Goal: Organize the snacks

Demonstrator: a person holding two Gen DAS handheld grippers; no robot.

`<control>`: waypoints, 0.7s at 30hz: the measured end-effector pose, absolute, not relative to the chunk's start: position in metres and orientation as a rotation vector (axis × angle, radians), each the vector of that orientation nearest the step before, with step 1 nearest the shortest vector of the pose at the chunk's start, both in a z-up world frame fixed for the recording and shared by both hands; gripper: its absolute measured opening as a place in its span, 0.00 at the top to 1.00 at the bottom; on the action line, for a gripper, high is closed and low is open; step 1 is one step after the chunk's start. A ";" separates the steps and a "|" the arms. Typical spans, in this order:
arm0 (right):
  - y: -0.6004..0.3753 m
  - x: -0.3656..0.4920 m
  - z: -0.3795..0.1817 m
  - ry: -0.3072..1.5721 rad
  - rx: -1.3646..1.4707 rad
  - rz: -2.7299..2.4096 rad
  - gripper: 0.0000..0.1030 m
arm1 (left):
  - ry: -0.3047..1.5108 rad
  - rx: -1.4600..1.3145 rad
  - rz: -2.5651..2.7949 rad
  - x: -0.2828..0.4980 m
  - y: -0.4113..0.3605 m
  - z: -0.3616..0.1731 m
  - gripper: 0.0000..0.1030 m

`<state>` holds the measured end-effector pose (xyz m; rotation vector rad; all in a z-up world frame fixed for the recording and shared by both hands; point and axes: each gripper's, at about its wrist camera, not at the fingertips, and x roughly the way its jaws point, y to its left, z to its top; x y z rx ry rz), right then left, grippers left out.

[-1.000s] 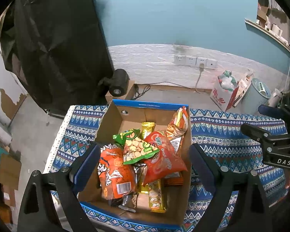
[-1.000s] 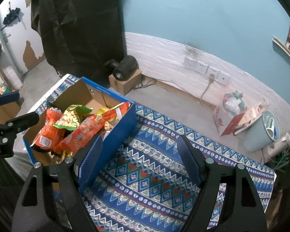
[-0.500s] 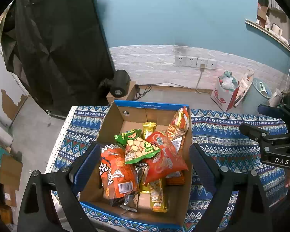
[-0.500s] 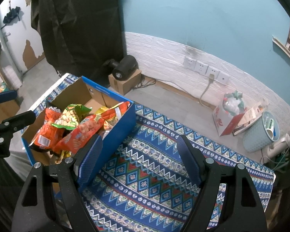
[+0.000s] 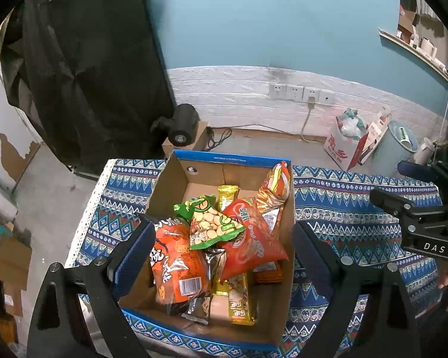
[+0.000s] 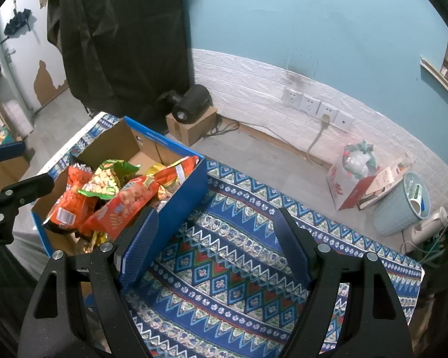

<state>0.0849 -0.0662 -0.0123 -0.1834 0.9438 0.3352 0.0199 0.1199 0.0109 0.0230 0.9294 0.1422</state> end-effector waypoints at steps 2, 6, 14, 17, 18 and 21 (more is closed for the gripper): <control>-0.067 0.085 -0.013 0.944 -0.183 0.335 0.24 | 0.930 0.024 0.141 0.020 0.120 0.011 0.09; -0.066 0.085 -0.012 0.944 -0.184 0.335 0.24 | 0.931 0.029 0.141 0.020 0.119 0.010 0.09; -0.065 0.085 -0.012 0.945 -0.183 0.334 0.24 | 0.931 0.031 0.140 0.020 0.118 0.010 0.09; -0.066 0.085 -0.012 0.945 -0.185 0.334 0.24 | 0.934 0.033 0.132 0.020 0.118 0.009 0.09; -0.067 0.085 -0.013 0.945 -0.186 0.334 0.24 | 0.934 0.034 0.131 0.020 0.117 0.009 0.09; -0.066 0.085 -0.013 0.945 -0.186 0.333 0.24 | 0.932 0.033 0.131 0.019 0.117 0.009 0.09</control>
